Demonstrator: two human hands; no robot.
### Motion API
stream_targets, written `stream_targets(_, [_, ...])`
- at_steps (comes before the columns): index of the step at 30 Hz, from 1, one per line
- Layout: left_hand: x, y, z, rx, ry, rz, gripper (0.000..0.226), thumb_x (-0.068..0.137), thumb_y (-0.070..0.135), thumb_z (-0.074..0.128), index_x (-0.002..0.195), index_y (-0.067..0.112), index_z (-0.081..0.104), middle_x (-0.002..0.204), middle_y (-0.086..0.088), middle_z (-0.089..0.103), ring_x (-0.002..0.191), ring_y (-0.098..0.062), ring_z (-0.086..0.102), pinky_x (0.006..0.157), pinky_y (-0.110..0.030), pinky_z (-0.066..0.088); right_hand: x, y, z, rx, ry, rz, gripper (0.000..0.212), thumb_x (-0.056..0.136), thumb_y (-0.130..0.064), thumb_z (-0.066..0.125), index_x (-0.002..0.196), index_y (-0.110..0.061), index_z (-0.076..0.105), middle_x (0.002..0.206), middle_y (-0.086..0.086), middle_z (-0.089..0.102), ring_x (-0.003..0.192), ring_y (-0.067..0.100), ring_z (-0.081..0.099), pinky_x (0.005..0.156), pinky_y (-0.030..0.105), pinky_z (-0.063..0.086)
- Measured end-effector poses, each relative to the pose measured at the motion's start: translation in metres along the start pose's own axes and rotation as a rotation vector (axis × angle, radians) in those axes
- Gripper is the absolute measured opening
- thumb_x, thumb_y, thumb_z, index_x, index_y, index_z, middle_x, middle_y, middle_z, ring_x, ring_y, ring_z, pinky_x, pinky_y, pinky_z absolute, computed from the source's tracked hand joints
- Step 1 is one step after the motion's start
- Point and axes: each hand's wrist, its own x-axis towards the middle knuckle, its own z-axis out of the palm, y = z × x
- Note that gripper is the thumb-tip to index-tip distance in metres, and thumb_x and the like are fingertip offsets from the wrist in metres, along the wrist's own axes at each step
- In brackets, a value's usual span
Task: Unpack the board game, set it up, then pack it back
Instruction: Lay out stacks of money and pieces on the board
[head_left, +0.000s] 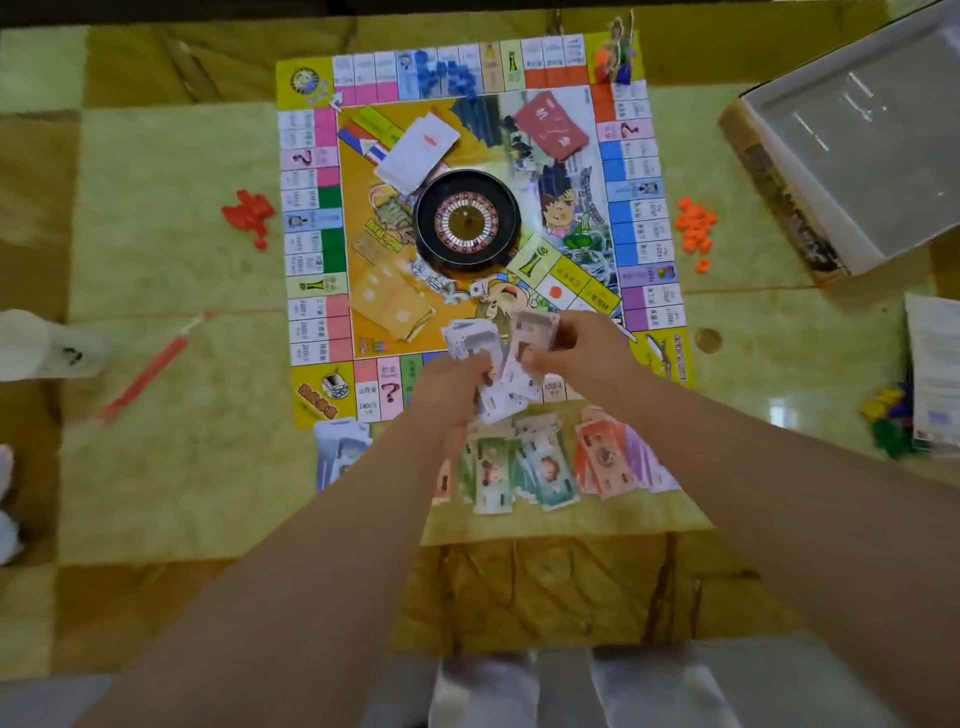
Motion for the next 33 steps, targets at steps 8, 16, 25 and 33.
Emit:
stream_targets(8, [0.032,-0.008,-0.019,-0.021,0.044,0.081,0.009,0.09,0.015,0.065,0.082,0.014,0.065,0.083,-0.013,0.063,0.078,-0.024,0.056,0.077,-0.049,0.052,0.023,0.034,0.022,-0.246,0.121,0.143,0.017,0.078,-0.01,0.076,0.08,-0.01,0.058,0.079,0.003,0.062,0.08,0.024,0.06,0.067,0.03,0.048])
stream_targets(16, [0.04,-0.005,-0.012,0.018,0.034,0.12,0.003,0.086,0.017,0.071,0.088,0.017,0.068,0.074,-0.003,0.066,0.063,-0.017,0.057,0.055,-0.022,0.043,0.03,0.044,0.029,-0.38,0.254,0.052,0.056,0.074,-0.012,0.079,0.118,-0.01,0.043,0.12,0.01,0.046,0.09,0.024,0.05,0.068,0.034,0.04])
stream_targets(25, [0.033,0.025,0.043,-0.066,0.059,0.075,0.02,0.084,0.015,0.074,0.098,0.003,0.065,0.082,-0.018,0.068,0.063,-0.02,0.059,0.06,-0.031,0.051,0.037,0.014,-0.016,0.136,-0.08,-0.024,0.031,0.078,-0.027,0.079,0.092,-0.005,0.062,0.079,0.005,0.059,0.073,0.012,0.058,0.072,0.032,0.051])
stream_targets(33, [0.045,0.065,0.093,-0.089,0.019,0.07,0.013,0.086,0.007,0.057,0.073,0.007,0.056,0.069,-0.015,0.053,0.061,-0.024,0.049,0.059,-0.035,0.04,0.077,0.015,-0.081,0.206,0.208,0.038,0.018,0.08,-0.011,0.077,0.092,0.001,0.071,0.079,0.011,0.07,0.06,0.01,0.061,0.066,0.02,0.052])
